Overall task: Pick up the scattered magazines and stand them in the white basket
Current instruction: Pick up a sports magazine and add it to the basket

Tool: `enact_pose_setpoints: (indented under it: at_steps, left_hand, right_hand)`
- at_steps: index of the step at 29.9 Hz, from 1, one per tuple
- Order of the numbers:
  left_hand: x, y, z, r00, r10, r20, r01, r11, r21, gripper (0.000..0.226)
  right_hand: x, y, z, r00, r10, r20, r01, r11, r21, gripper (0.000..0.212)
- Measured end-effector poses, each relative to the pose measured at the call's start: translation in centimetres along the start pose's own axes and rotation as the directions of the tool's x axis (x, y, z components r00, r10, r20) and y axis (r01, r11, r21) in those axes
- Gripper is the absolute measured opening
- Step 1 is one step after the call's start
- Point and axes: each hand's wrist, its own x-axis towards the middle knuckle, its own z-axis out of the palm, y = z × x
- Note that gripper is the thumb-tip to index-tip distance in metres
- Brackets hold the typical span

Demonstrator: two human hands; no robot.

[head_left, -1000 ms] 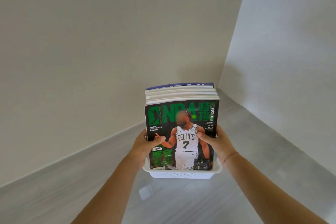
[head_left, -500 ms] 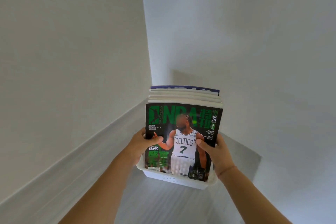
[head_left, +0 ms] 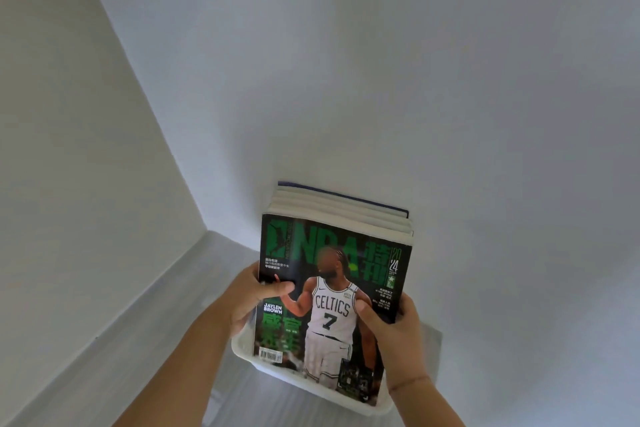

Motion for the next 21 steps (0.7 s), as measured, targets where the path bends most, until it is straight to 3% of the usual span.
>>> enact_pose_setpoints:
  at_steps: [5, 10, 13, 17, 21]
  left_hand:
    - [1.0, 0.2, -0.2, 1.0, 0.007, 0.005, -0.007, 1.0, -0.016, 0.063]
    - [-0.1, 0.3, -0.5, 0.998, -0.01, 0.06, 0.002, 0.992, 0.125, 0.059]
    - [-1.2, -0.4, -1.1, 0.999, -0.028, -0.021, 0.032, 0.974, 0.222, 0.051]
    - [-2.3, -1.8, -1.3, 0.991, -0.063, -0.114, 0.089, 0.967, 0.239, 0.042]
    - [-2.4, -2.5, 0.3, 0.969, 0.024, -0.245, 0.021, 0.984, 0.176, 0.031]
  right_hand:
    - [1.1, -0.3, 0.5, 0.999, -0.007, -0.049, 0.002, 0.995, -0.103, 0.081]
    - [0.9, 0.0, -1.3, 1.0, 0.004, 0.015, 0.0, 0.96, -0.279, 0.102]
    - [0.2, 1.1, -2.1, 0.995, 0.095, 0.029, -0.083, 0.954, -0.288, 0.111]
    - [-1.0, 2.9, -2.5, 0.986, 0.155, 0.062, -0.126, 0.935, -0.333, 0.078]
    - [-1.5, 3.9, -1.6, 0.993, 0.112, 0.042, -0.093, 0.942, -0.323, 0.051]
